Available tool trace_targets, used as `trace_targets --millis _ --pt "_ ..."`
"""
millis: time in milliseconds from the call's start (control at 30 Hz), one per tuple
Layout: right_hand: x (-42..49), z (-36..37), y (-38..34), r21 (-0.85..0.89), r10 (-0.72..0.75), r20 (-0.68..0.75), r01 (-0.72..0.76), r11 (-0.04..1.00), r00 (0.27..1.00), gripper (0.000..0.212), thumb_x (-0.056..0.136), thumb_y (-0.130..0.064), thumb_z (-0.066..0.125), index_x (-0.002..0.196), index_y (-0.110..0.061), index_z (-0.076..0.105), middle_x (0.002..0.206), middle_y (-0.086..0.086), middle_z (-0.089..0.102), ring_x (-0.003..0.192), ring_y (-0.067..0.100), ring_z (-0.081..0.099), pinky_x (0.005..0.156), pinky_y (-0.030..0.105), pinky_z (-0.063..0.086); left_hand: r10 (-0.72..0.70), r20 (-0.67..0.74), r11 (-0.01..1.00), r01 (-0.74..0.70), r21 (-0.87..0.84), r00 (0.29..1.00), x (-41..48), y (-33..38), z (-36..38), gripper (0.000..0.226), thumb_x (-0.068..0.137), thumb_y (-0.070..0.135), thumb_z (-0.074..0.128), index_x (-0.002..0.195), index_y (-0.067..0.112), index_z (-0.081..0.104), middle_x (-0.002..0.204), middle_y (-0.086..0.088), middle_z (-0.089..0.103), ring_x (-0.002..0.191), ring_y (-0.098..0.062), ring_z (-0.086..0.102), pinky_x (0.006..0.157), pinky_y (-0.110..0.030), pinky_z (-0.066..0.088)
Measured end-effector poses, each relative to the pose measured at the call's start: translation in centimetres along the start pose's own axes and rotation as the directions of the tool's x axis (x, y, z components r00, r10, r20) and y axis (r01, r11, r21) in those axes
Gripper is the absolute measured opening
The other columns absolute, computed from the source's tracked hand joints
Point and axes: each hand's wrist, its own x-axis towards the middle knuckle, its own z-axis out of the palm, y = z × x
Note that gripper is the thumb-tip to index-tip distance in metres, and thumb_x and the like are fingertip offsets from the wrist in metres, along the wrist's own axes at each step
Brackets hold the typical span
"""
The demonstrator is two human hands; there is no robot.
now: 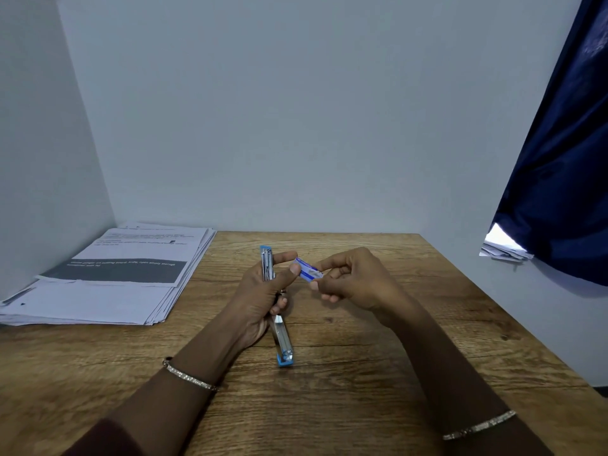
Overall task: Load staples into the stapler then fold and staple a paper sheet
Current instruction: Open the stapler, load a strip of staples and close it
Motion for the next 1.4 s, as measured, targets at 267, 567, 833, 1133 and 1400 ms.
trace_targets --millis 267,567,833,1133,1400 --pt "-0.6 -1.4 -0.6 -0.284 0.259 0.005 -0.247 0.926 0.966 0.023 0.072 0.003 0.087 0.092 0.002 0.076 0.074 0.021 0.077 0.051 0.015 0.068 0.056 0.023 0.06 -0.137 -0.076 0.984 0.127 -0.128 0.988 0.1 0.7 0.0 0.052 0.104 0.051 0.034 0.099 0.005 0.055 0.085 -0.016 0.079 0.029 -0.011 0.039 0.029 -0.015 0.029" --pt "-1.2 -2.3 -1.1 -0.207 0.261 -0.108 -0.279 0.938 0.959 0.028 0.073 0.013 0.081 0.098 0.003 0.072 0.087 0.024 0.076 0.066 0.026 0.073 0.074 0.039 0.065 -0.184 -0.031 0.939 0.166 -0.3 0.983 0.2 0.7 -0.3 0.039 0.106 0.039 0.037 0.082 0.012 0.05 0.074 -0.017 0.073 0.042 -0.015 0.052 0.035 -0.021 0.038" --pt "-0.7 -0.8 -1.2 0.135 -0.167 -0.165 0.19 0.972 0.972 0.015 0.072 -0.004 0.087 0.084 -0.011 0.081 0.081 0.008 0.08 0.078 0.011 0.076 0.071 0.016 0.057 -0.231 0.111 0.884 0.256 -0.392 0.967 -0.3 0.5 0.6 0.038 0.106 0.037 0.04 0.086 0.01 0.057 0.11 -0.027 0.074 0.09 -0.031 0.076 0.082 -0.043 0.06" --pt "-0.6 1.1 -1.0 0.386 -0.105 -0.029 0.108 0.916 0.994 0.01 0.081 0.002 0.079 0.088 -0.005 0.081 0.083 0.019 0.08 0.074 0.022 0.078 0.064 0.025 0.062 -0.208 0.127 0.855 0.243 -0.458 0.97 -0.7 -0.2 1.4 0.036 0.105 0.038 0.042 0.091 0.008 0.058 0.085 -0.017 0.073 0.086 -0.029 0.075 0.09 -0.051 0.057" --pt "-0.8 1.2 -1.3 0.384 -0.097 -0.074 0.118 0.916 0.993 0.015 0.076 0.003 0.082 0.087 -0.007 0.08 0.083 0.012 0.081 0.075 0.023 0.078 0.069 0.036 0.064 -0.158 0.187 0.885 0.223 -0.409 0.97 -1.0 0.0 2.3 0.054 0.099 0.039 0.047 0.134 -0.003 0.05 0.143 -0.039 0.043 0.129 -0.04 0.043 0.107 -0.057 0.046"
